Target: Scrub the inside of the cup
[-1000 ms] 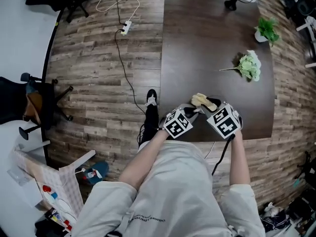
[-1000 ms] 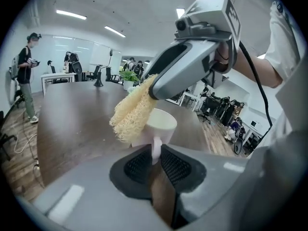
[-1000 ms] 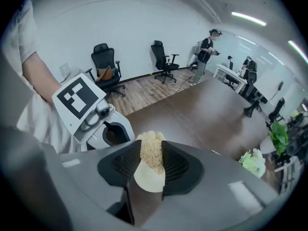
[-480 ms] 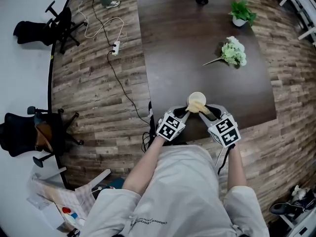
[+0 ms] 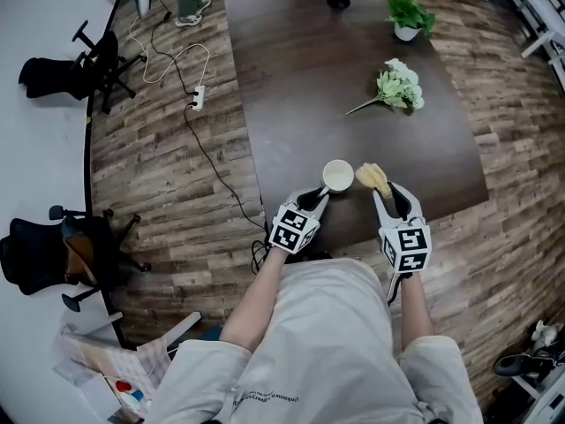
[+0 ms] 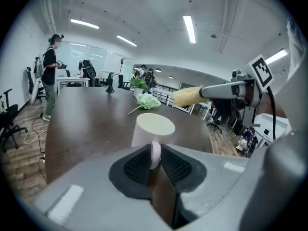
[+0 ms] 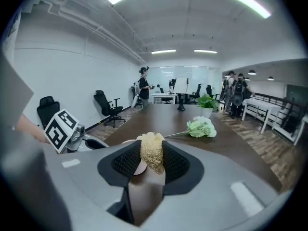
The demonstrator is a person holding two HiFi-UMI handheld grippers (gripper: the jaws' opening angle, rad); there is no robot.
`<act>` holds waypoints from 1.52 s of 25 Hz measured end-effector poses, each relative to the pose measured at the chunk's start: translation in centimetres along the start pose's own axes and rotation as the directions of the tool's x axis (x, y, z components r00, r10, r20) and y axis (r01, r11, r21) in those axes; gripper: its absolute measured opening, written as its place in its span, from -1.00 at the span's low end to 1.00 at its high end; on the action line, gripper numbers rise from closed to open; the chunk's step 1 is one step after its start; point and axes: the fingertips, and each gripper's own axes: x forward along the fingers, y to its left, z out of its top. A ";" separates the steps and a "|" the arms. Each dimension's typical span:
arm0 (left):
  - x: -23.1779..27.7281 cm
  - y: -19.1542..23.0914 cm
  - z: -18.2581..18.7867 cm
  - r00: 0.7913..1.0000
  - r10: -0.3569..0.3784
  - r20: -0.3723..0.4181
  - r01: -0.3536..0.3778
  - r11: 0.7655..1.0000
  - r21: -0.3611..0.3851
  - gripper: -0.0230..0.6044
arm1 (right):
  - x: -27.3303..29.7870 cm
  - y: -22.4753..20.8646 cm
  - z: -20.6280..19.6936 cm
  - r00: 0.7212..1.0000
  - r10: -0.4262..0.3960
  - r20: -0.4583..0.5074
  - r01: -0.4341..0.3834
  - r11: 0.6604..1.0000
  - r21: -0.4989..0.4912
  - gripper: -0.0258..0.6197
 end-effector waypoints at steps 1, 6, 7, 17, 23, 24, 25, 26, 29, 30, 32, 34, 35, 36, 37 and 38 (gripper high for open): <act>-0.2 0.0 0.3 1.000 0.002 0.016 -0.002 1.000 0.004 -0.71 | -0.2 -0.4 -0.3 1.000 -0.022 0.010 0.022 0.999 0.029 -0.43; -2.3 -0.4 1.1 0.999 -0.019 0.045 0.018 1.000 0.021 -0.69 | -0.7 0.1 -1.2 0.997 -0.074 0.018 0.072 0.995 0.069 -0.43; -2.8 -0.3 1.4 0.998 -0.021 0.051 0.021 1.000 0.013 -0.70 | -0.6 0.3 -1.4 0.998 -0.069 0.014 0.068 0.995 0.070 -0.43; -4.4 0.1 5.0 0.992 -0.003 0.129 0.000 1.000 0.019 -0.93 | 0.4 1.3 -1.6 0.997 -0.074 0.005 0.074 0.996 0.048 -0.44; -4.3 0.5 4.6 0.992 0.022 0.121 -0.022 1.000 0.004 -0.93 | 0.5 0.9 -1.7 0.995 -0.103 -0.004 0.103 0.994 0.033 -0.44; -4.3 0.5 4.6 0.992 0.022 0.121 -0.022 1.000 0.001 -0.93 | 0.4 0.9 -1.8 0.995 -0.104 -0.008 0.104 0.994 0.034 -0.44; -4.3 0.5 4.5 0.992 0.021 0.120 -0.022 1.000 -0.001 -0.93 | 0.4 1.0 -1.8 0.995 -0.104 -0.009 0.104 0.994 0.036 -0.44; -4.2 0.4 4.5 0.993 0.021 0.120 -0.021 1.000 -0.003 -0.93 | 0.3 1.0 -1.9 0.995 -0.103 -0.010 0.104 0.994 0.037 -0.44; -4.0 0.3 4.6 0.993 0.017 0.119 -0.017 1.000 0.000 -0.93 | 0.4 0.8 -2.0 0.994 -0.105 -0.010 0.106 0.994 0.038 -0.44; -3.9 0.3 4.6 0.993 0.015 0.119 -0.015 1.000 0.001 -0.93 | 0.4 0.8 -2.0 0.994 -0.106 -0.010 0.107 0.994 0.039 -0.44; -3.8 0.2 4.5 0.993 0.013 0.117 -0.013 1.000 0.000 -0.93 | 0.4 0.9 -2.1 0.994 -0.106 -0.011 0.106 0.994 0.040 -0.44; -3.8 0.1 4.2 0.994 0.011 0.112 -0.010 1.000 -0.003 -0.93 | 0.4 1.2 -2.2 0.995 -0.100 -0.011 0.100 0.994 0.037 -0.44; -3.9 0.1 4.0 0.994 0.011 0.108 -0.010 1.000 -0.006 -0.93 | 0.4 1.3 -2.2 0.995 -0.098 -0.010 0.098 0.995 0.035 -0.44; -3.9 0.1 3.8 0.994 0.012 0.104 -0.011 1.000 -0.009 -0.93 | 0.4 1.3 -2.2 0.995 -0.097 -0.010 0.098 0.995 0.034 -0.44; -3.9 0.2 3.5 0.995 0.014 0.100 -0.012 1.000 -0.013 -0.93 | 0.3 1.3 -2.2 0.995 -0.098 -0.011 0.098 0.995 0.034 -0.44; -3.9 0.2 3.3 0.995 0.015 0.096 -0.014 1.000 -0.017 -0.93 | 0.3 1.2 -2.2 0.995 -0.099 -0.011 0.099 0.994 0.035 -0.44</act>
